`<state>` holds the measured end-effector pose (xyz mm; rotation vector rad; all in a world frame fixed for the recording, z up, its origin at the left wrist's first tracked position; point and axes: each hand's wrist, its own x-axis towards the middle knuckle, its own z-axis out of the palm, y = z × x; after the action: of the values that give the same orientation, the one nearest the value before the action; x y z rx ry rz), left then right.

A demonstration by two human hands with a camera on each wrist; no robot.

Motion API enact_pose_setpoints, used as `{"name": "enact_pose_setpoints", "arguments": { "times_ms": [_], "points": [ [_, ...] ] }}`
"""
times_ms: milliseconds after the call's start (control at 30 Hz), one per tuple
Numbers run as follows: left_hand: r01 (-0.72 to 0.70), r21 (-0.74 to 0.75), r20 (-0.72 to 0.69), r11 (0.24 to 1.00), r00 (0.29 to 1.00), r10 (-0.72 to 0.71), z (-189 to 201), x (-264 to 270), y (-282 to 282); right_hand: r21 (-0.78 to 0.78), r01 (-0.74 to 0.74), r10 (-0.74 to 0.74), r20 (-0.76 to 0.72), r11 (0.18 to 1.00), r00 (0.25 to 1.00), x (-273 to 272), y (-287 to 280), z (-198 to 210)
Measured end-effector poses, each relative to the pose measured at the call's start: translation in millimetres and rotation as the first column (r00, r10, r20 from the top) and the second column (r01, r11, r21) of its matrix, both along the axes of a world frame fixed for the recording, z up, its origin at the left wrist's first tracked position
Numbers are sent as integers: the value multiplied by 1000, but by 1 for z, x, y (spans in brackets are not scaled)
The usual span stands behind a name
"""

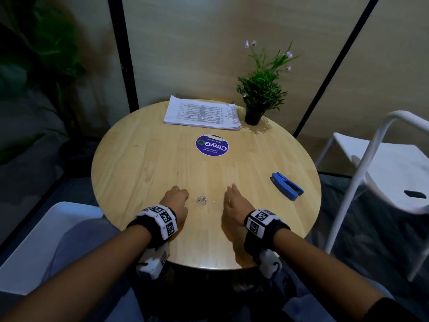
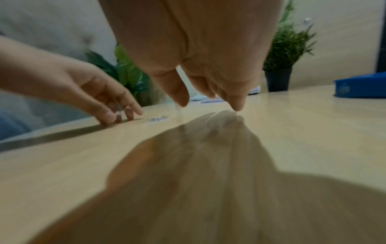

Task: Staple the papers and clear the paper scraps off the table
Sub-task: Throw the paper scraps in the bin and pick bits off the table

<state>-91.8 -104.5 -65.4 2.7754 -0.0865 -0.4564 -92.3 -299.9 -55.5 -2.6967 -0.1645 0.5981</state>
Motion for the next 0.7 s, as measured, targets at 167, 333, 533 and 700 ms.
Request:
{"name": "enact_pose_setpoints", "arguments": {
  "times_ms": [167, 333, 533, 700],
  "points": [
    [-43, -13, -43, 999, 998, 43, -3, 13, -12, -68, -120, 116, -55, 990, 992, -12, 31, -14],
    [-131, -277, -66, 952, 991, 117, -3, 22, -27, 115, -127, 120, 60, 985, 991, -2, 54, -20],
    [-382, -628, -163, 678, 917, 365, -8, 24, -17, 111, -154, 117, 284, 982, 952, 17, 37, -13],
    [-369, -562, -110, 740, 920, 376, -2, 18, -2, -63, -320, 324, 287, 946, 902, 25, 48, -8]
  ]
}}
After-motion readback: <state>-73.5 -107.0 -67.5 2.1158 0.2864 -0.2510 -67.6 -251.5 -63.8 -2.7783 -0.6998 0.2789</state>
